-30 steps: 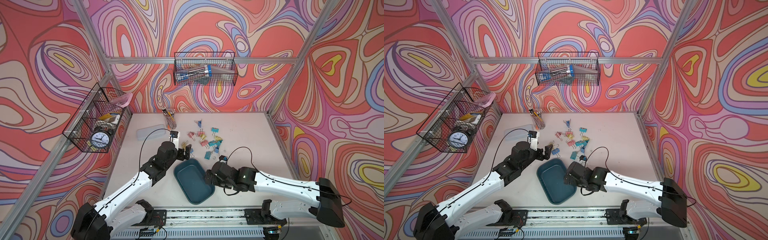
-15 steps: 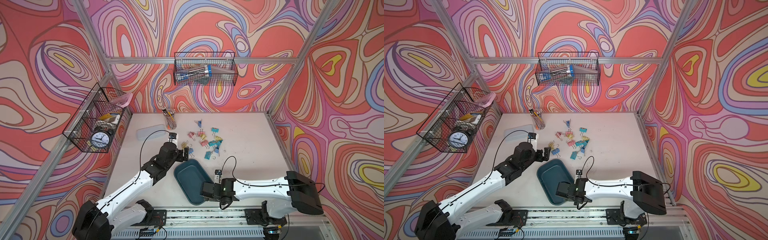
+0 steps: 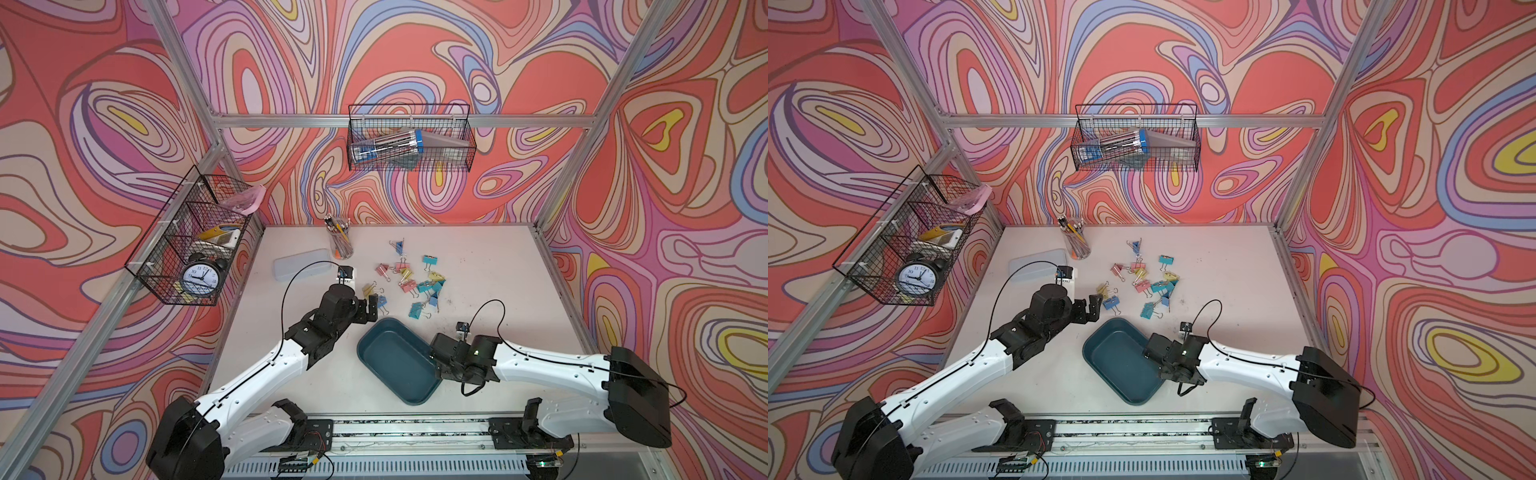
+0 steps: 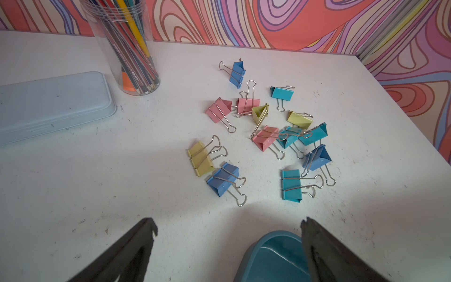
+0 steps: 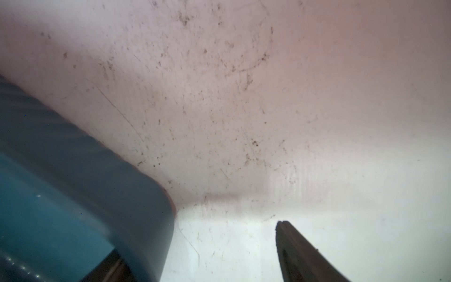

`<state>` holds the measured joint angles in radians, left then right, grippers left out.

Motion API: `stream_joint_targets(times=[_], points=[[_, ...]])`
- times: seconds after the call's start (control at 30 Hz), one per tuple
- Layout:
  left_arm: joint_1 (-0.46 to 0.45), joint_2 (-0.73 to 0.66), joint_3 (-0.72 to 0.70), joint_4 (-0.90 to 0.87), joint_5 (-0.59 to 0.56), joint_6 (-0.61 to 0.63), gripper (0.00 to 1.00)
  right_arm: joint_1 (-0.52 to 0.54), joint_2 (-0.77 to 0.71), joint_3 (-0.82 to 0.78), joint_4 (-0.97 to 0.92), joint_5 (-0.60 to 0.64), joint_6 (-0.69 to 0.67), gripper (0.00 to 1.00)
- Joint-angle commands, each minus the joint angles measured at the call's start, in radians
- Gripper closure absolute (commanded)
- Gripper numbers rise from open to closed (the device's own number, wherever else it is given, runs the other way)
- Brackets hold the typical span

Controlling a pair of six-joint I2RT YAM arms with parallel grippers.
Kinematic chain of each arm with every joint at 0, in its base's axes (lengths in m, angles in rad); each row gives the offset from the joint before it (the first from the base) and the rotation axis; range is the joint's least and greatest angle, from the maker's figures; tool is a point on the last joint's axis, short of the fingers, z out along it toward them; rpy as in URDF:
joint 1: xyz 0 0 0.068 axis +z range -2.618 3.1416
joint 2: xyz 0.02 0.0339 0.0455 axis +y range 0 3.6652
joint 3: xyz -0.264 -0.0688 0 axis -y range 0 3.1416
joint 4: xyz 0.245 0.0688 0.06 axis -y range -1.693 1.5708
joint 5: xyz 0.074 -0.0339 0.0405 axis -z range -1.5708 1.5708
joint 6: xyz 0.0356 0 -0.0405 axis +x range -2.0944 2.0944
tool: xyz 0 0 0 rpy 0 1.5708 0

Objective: Put the binder clips in the storage box
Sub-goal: Adjust the storage box at the center of the board.

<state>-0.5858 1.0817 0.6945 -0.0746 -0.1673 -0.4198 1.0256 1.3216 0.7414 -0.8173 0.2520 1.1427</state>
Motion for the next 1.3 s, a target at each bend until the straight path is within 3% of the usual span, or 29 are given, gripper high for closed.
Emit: stream_joint_targets(times=[0.0, 0.1, 0.2, 0.4, 0.5, 0.73, 0.9, 1.03, 1.27], points=[[-0.002, 0.002, 0.003, 0.012, 0.015, -0.014, 0.01, -0.030, -0.013, -0.006, 0.058, 0.002, -0.065, 0.31], [-0.003, 0.007, 0.011, 0.012, 0.020, -0.013, 0.01, -0.072, 0.045, 0.024, 0.054, 0.008, -0.122, 0.30], [-0.002, 0.006, 0.013, 0.010, 0.022, -0.017, 0.01, -0.129, 0.085, 0.047, 0.052, 0.032, -0.165, 0.21], [-0.002, -0.004, -0.001, 0.026, 0.028, -0.034, 0.01, -0.199, 0.024, 0.055, 0.078, 0.033, -0.173, 0.07], [-0.002, -0.002, 0.002, 0.030, 0.032, -0.034, 0.01, -0.187, -0.027, 0.007, 0.137, -0.081, -0.109, 0.04], [-0.002, 0.016, 0.003, 0.052, 0.046, -0.043, 0.01, -0.064, -0.191, -0.082, 0.121, -0.119, 0.104, 0.03], [-0.002, 0.031, 0.010, 0.051, 0.058, -0.053, 0.01, -0.050, -0.145, -0.123, 0.181, -0.136, 0.113, 0.25], [-0.002, 0.027, 0.002, 0.048, 0.054, -0.056, 0.01, -0.050, -0.061, -0.076, 0.149, -0.103, 0.025, 0.53], [-0.002, 0.020, 0.002, 0.036, 0.035, -0.049, 0.01, -0.051, 0.000, -0.039, 0.085, -0.090, -0.066, 0.76]])
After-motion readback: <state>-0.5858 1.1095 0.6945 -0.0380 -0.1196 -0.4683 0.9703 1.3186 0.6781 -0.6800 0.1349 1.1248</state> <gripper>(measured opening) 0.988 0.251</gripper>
